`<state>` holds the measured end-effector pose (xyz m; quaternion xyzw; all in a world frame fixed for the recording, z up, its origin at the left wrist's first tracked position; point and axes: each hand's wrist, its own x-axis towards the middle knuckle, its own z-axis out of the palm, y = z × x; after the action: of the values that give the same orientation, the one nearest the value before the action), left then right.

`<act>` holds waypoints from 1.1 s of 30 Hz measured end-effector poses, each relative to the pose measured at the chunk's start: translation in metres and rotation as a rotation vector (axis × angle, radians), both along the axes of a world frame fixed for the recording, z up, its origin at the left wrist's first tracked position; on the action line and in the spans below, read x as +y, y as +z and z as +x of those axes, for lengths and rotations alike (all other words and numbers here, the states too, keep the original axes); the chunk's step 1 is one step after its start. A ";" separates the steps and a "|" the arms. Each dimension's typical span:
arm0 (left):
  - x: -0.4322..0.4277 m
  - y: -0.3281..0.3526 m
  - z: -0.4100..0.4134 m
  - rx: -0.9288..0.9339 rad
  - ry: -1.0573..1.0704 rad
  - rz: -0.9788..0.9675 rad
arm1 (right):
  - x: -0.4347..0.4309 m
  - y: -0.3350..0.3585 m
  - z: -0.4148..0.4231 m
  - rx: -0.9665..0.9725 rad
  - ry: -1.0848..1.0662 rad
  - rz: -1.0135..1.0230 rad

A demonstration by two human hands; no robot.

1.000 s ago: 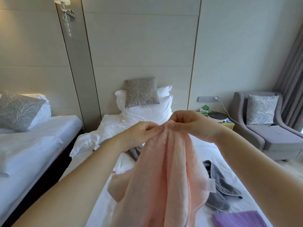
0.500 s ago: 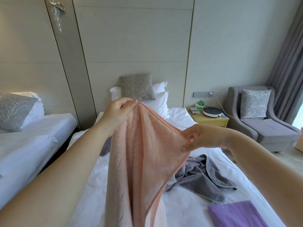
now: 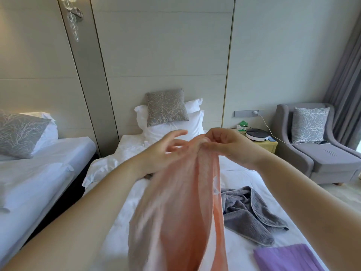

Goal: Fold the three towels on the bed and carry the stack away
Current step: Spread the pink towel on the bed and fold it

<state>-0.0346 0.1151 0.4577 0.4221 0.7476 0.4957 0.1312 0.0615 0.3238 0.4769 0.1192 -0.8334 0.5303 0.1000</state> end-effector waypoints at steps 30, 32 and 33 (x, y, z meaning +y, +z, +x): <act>0.009 0.027 -0.006 0.120 0.023 0.286 | -0.031 -0.072 -0.005 0.264 -0.506 0.014; 0.009 0.028 -0.004 0.089 0.031 0.282 | -0.037 -0.074 -0.005 0.364 -0.536 0.030; 0.010 0.030 -0.004 0.085 0.036 0.280 | -0.040 -0.076 -0.005 0.403 -0.528 0.047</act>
<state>-0.0384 0.1254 0.4874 0.4435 0.6834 0.5791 0.0303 0.0569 0.2833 0.4006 0.0040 -0.8111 0.4323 0.3938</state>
